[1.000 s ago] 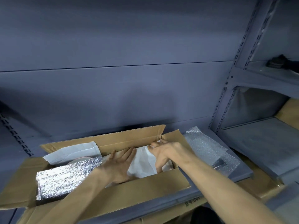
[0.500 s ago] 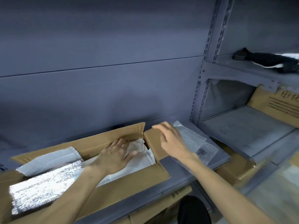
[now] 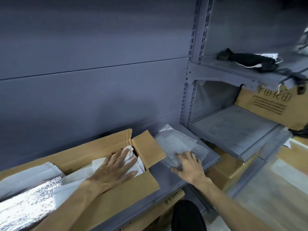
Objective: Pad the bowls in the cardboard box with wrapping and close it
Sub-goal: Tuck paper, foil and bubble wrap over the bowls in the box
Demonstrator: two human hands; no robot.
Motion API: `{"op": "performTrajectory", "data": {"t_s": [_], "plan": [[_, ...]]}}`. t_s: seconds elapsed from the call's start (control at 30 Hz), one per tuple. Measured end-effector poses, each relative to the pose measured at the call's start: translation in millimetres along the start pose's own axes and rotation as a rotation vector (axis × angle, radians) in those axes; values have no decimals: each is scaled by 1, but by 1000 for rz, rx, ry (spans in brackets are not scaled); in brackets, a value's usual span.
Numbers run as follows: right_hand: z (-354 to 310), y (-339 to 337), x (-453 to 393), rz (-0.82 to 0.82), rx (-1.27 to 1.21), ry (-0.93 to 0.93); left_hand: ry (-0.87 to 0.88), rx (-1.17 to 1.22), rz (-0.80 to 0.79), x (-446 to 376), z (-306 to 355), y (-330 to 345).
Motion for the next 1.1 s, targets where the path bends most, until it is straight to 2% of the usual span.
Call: {"op": "performTrajectory", "data": {"t_s": [0.17, 0.33, 0.4, 0.47, 0.6, 0.8, 0.9, 1.0, 1.1], "plan": [[-2, -5, -7, 45, -51, -12, -4, 12, -6, 2, 1, 0], [13, -25, -5, 190, -460, 115, -9, 58, 4, 2, 1, 0], [18, -36, -1, 297, -525, 158, -15, 85, 0, 2, 0, 0], [17, -41, 3, 369, -437, 120, -31, 110, 1, 2, -1, 0], [3, -29, 11, 287, -174, -17, -44, 139, 5, 4, 0, -2], [1, -17, 9, 247, -205, 78, -57, 151, 1, 6, 3, -6], [-6, -15, 4, 229, -73, 70, -54, 155, -6, 6, 3, -5], [-12, -8, -2, 135, 33, 66, -34, 157, -14, 7, 4, -6], [-14, -3, -3, 100, 67, 67, -33, 265, 16, 11, 6, -13]]}}
Point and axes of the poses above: each hand's wrist, its own x-axis away from the middle knuckle, its own y-axis out of the palm, z = x × y, the point moved 5 cm from there along -x, towards the middle knuckle, and after that the axes turned 13 degrees about x, right-handed, at the moved point
